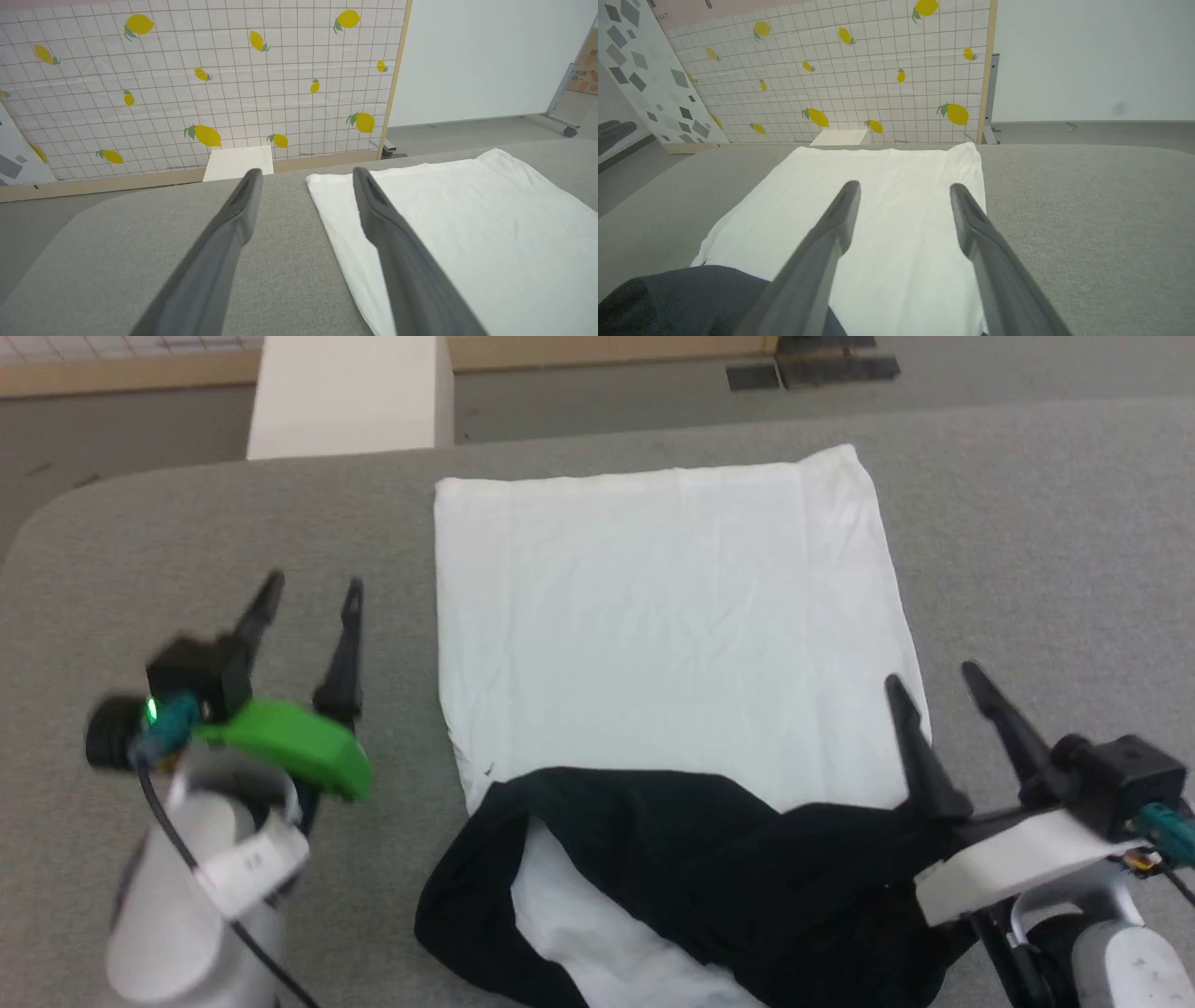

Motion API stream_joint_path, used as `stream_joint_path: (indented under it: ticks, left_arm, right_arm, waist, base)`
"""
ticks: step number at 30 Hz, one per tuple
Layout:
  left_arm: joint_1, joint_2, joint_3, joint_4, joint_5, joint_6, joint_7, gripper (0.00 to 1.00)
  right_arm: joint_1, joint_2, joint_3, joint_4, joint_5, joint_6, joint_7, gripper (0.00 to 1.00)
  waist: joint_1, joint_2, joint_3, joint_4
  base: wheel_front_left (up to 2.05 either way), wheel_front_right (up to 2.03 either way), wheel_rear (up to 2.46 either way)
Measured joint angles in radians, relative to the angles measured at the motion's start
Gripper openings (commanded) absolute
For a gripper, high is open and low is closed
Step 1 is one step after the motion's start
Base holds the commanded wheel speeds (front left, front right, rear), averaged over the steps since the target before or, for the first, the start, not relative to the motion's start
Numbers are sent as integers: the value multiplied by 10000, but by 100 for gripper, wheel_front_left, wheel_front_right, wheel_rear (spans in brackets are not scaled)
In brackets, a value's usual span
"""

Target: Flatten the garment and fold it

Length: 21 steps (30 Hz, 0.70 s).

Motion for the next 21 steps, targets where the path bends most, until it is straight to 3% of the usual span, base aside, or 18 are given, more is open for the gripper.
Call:
stream_joint_path:
  ticks: [6,11,21]
  left_arm:
    - [-2524,1544,-1250,711,-1057,-29,1432,100]
    - [-4282,2420,-1939,1574,-2171,-31,2800,100]
    - [-6556,3020,-1965,3108,-3191,140,6157,100]
  right_arm:
    - [-871,138,-497,339,-301,0,-832,100]
    - [-1494,174,-660,637,-477,2,-1195,100]
    - [-2194,215,-257,1066,-453,2,-1546,100]
  waist:
    - [0,0,850,-389]
    - [1,0,1575,-763]
    - [1,0,2849,-1745]
  base:
    - [0,0,0]
    - [0,0,0]
    - [0,0,0]
